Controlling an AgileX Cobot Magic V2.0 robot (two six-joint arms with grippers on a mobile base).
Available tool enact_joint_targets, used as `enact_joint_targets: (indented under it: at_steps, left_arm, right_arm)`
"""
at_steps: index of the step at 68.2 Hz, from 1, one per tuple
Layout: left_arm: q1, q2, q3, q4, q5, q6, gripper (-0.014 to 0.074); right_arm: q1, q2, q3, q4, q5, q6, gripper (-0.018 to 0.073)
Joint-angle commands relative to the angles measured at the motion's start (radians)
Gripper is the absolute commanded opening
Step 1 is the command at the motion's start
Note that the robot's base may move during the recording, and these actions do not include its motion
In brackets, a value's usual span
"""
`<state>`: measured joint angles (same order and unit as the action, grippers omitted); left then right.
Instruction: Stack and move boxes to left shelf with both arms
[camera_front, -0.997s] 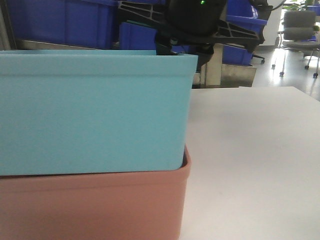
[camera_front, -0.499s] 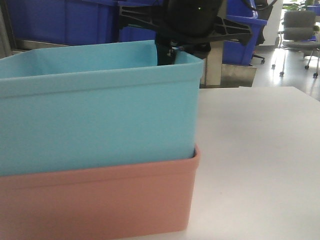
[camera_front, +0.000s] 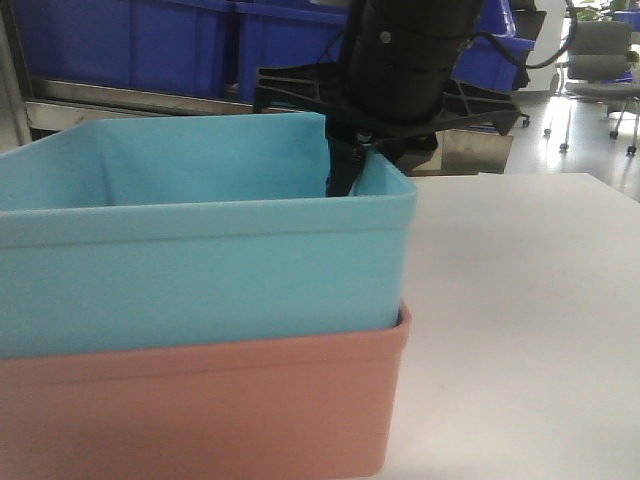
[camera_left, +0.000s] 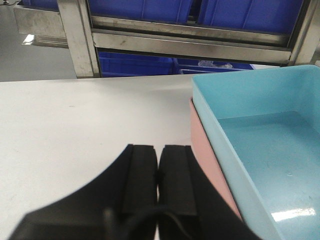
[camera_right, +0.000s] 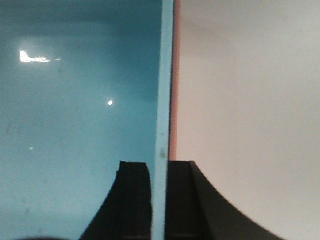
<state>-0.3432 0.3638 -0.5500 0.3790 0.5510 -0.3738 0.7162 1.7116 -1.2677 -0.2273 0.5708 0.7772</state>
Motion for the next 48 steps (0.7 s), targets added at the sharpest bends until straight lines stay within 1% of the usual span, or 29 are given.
enact_joint_targets:
  at_steps: [1,4,7,10,12,17,20,23,25,27,32,39,45,48]
  left_arm:
    - [0.001,0.006,-0.027,0.016,-0.083,0.0,-0.0006]
    - [0.001,0.006,-0.027,0.016,-0.083,0.0,0.0004]
    - [0.001,0.006,-0.027,0.016,-0.083,0.0,0.0029]
    - [0.001,0.006,-0.027,0.016,-0.083,0.0,0.0064]
    - [0.001,0.006,-0.027,0.016,-0.083,0.0,0.0095]
    - [0.001,0.006,-0.027,0.007,-0.083,0.0,0.0198]
    - [0.001,0.008,-0.027,-0.004,-0.083,0.0,0.0302]
    - [0.001,0.014,-0.029,-0.017,-0.073,0.0,0.0383]
    - [0.001,0.022,-0.035,-0.029,-0.061,0.0,0.0443]
    - [0.001,0.032,-0.043,-0.037,-0.048,0.0,0.0483]
    - [0.001,0.07,-0.076,-0.072,0.012,0.0,0.0544]
    - [0.001,0.156,-0.137,-0.14,0.087,0.0,0.0556]
    - [0.001,0.259,-0.204,-0.209,0.125,0.0,0.0556]
    - [0.001,0.31,-0.23,-0.221,0.132,0.0,0.0556]
  right_arm:
    - [0.001,-0.058,-0.024,-0.026,-0.051,0.003,0.0078]
    - [0.001,-0.058,-0.024,-0.026,-0.052,0.003,0.011]
    - [0.001,-0.058,-0.024,-0.026,-0.052,0.003,0.0177]
    - [0.001,-0.058,-0.024,-0.026,-0.052,0.003,0.0256]
    - [0.001,-0.058,-0.024,-0.026,-0.052,0.002,0.0332]
    - [0.001,-0.059,-0.025,-0.026,-0.05,0.002,0.0486]
    - [0.001,-0.059,-0.034,-0.031,-0.032,0.0,0.0581]
    - [0.001,-0.059,-0.047,-0.033,-0.008,-0.006,0.0629]
    - [0.001,-0.059,-0.058,-0.035,0.016,-0.015,0.063]
    - [0.001,-0.059,-0.073,-0.036,0.034,-0.027,0.0619]
    - [0.001,-0.059,-0.105,-0.036,0.076,-0.067,0.0612]
    - [0.001,-0.059,-0.149,-0.036,0.132,-0.125,0.0612]
    - [0.001,-0.059,-0.168,-0.036,0.163,-0.133,0.0612]
    - [0.001,-0.059,-0.169,-0.037,0.17,-0.133,0.0612]
